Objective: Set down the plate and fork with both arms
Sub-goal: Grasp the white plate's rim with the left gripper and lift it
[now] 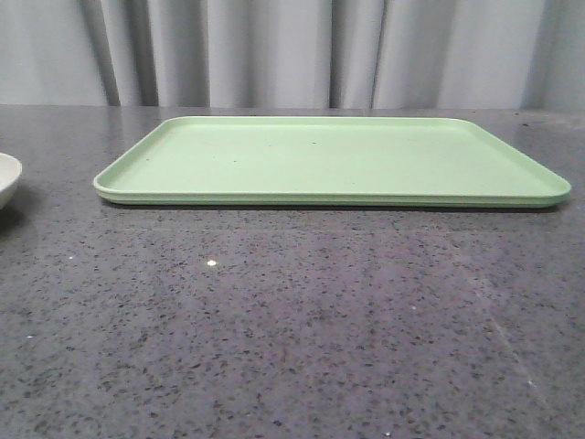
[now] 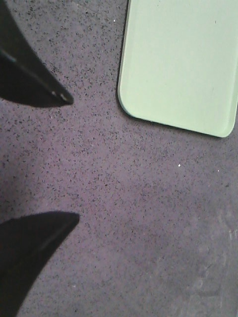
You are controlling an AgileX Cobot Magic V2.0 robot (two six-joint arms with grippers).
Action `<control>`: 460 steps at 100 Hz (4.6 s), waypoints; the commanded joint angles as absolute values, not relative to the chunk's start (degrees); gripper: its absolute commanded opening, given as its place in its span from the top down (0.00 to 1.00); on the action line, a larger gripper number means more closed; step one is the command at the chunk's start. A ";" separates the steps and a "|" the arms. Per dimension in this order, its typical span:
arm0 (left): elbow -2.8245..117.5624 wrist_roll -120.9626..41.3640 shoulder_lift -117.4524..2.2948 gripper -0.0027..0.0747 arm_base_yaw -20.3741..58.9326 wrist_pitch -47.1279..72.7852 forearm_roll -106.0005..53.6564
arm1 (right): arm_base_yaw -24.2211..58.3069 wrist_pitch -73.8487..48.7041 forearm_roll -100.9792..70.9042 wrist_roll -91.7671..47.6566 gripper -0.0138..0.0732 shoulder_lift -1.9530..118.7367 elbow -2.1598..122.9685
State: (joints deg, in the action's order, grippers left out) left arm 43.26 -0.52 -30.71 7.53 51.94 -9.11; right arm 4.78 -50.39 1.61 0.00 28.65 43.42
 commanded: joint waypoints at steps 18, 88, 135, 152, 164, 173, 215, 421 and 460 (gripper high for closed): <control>45.27 0.00 -31.48 0.20 7.90 47.96 -10.34 | 4.42 -46.45 1.97 0.00 0.22 29.43 45.38; 45.27 22.78 -39.22 0.25 7.80 50.71 25.53 | 4.42 -46.75 1.97 0.00 0.22 29.43 45.38; 45.27 20.16 -53.04 0.30 -9.30 38.50 22.45 | 4.42 -47.66 1.97 0.00 0.22 29.43 45.38; 45.27 9.02 -57.38 0.30 -14.49 34.30 10.12 | 4.42 -47.66 1.97 0.00 0.22 29.43 45.38; 45.27 4.77 -60.66 0.30 -16.20 33.03 5.42 | 4.42 -47.66 1.97 0.00 0.22 29.43 45.38; 45.27 3.67 -62.94 0.30 -16.41 32.29 4.32 | 4.42 -47.66 1.97 0.00 0.22 29.43 45.38; 45.27 2.84 -70.67 0.30 -16.41 29.59 0.52 | 4.42 -47.66 1.97 0.00 0.22 29.43 45.38; 50.20 -26.64 -68.53 0.99 -28.36 40.58 -44.08 | 4.42 -47.62 1.97 0.00 0.22 29.43 45.38; 53.04 -34.65 -68.53 0.99 -32.15 49.53 -59.98 | 4.42 -47.62 1.97 0.00 0.22 29.43 45.38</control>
State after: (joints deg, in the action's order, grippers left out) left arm 50.55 -34.28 -70.14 -32.04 48.67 -54.35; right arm 4.78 -51.35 1.61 0.00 28.65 43.42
